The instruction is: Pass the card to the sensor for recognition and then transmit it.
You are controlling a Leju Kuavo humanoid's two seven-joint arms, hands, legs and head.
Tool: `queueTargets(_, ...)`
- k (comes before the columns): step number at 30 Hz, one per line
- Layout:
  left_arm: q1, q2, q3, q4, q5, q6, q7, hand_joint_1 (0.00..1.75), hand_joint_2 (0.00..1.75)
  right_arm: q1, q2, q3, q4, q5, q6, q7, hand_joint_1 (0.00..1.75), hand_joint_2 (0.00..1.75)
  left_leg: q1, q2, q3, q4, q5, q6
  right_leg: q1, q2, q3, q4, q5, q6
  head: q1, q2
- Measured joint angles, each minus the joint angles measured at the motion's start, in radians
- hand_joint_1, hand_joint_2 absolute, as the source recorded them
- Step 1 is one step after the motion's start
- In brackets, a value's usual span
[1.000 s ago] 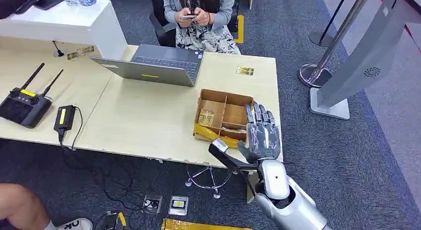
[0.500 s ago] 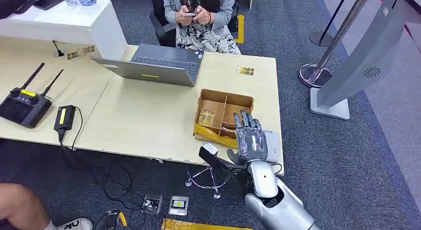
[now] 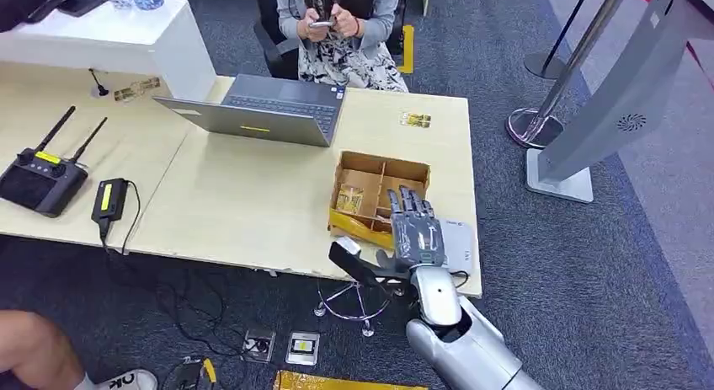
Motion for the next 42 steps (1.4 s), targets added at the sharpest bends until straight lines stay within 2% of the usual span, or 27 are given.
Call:
queueTargets(4,-0.005,-0.003,0.000,0.000,-0.010,0.002,0.008,0.00,0.00,-0.009,0.008,0.001,0.024,-0.011,-0.029,-0.002,0.00,1.75,0.000,0.000,0.000,0.000,0.000,0.000,0.000,0.000,0.000,0.000,0.000,0.000,0.000,0.000)
queueTargets(29,-0.018,-0.009,0.000,0.000,-0.019,0.006,0.019,0.00,0.00,-0.041,0.047,0.001,0.156,-0.015,-0.058,-0.023,0.02,1.75,0.000,0.000,0.000,0.000,0.000,0.000,0.000,0.000,0.000,0.000,0.000,0.000,0.000,0.000)
queueTargets(30,-0.018,-0.009,0.000,0.000,-0.019,0.006,0.019,0.00,0.00,-0.044,0.047,0.001,0.161,-0.015,-0.059,-0.023,0.37,1.75,0.000,0.000,0.000,0.000,0.000,0.000,0.000,0.000,0.000,0.000,0.000,0.000,0.000,0.000)
queueTargets(31,-0.018,-0.009,0.000,0.000,-0.019,0.006,0.020,0.00,0.00,-0.047,0.047,0.001,0.165,-0.015,-0.061,-0.023,1.75,1.75,0.000,0.000,0.000,0.000,0.000,0.000,0.000,0.000,0.000,0.000,0.000,0.000,0.000,0.000)
queueTargets(35,-0.018,-0.009,0.000,0.000,-0.019,0.006,0.021,0.00,0.00,-0.060,0.047,0.001,0.181,-0.010,-0.064,-0.023,1.75,1.75,0.000,0.000,0.000,0.000,0.000,0.000,0.000,0.000,0.000,0.000,0.000,0.000,0.000,0.000)
queueTargets(36,-0.018,-0.009,0.000,0.000,-0.019,0.006,0.021,0.00,0.00,-0.062,0.047,0.001,0.184,-0.009,-0.067,-0.023,1.64,1.75,0.000,0.000,0.000,0.000,0.000,0.000,0.000,0.000,0.000,0.000,0.000,0.000,0.000,0.000)
queueTargets(37,-0.018,-0.009,0.000,0.000,-0.019,0.006,0.021,0.00,0.00,-0.064,0.047,0.001,0.188,-0.007,-0.072,-0.023,0.24,1.75,0.000,0.000,0.000,0.000,0.000,0.000,0.000,0.000,0.000,0.000,0.000,0.000,0.000,0.000)
queueTargets(39,-0.018,-0.009,0.000,0.000,-0.019,0.005,0.021,0.00,0.00,-0.069,0.047,0.001,0.196,-0.001,-0.085,-0.016,0.17,1.75,0.000,0.000,0.000,0.000,0.000,0.000,0.000,0.000,0.000,0.000,0.000,0.000,0.000,0.000)
queueTargets(40,-0.018,-0.009,0.000,0.000,-0.019,0.005,0.021,0.00,0.00,-0.072,0.047,0.001,0.201,0.005,-0.093,-0.013,0.00,1.75,0.000,0.000,0.000,0.000,0.000,0.000,0.000,0.000,0.000,0.000,0.000,0.000,0.000,0.000)
queueTargets(42,-0.018,-0.009,0.000,0.000,-0.019,0.004,0.021,0.00,0.00,-0.077,0.045,0.001,0.213,0.016,-0.116,-0.010,0.00,1.75,0.000,0.000,0.000,0.000,0.000,0.000,0.000,0.000,0.000,0.000,0.000,0.000,0.000,0.000)
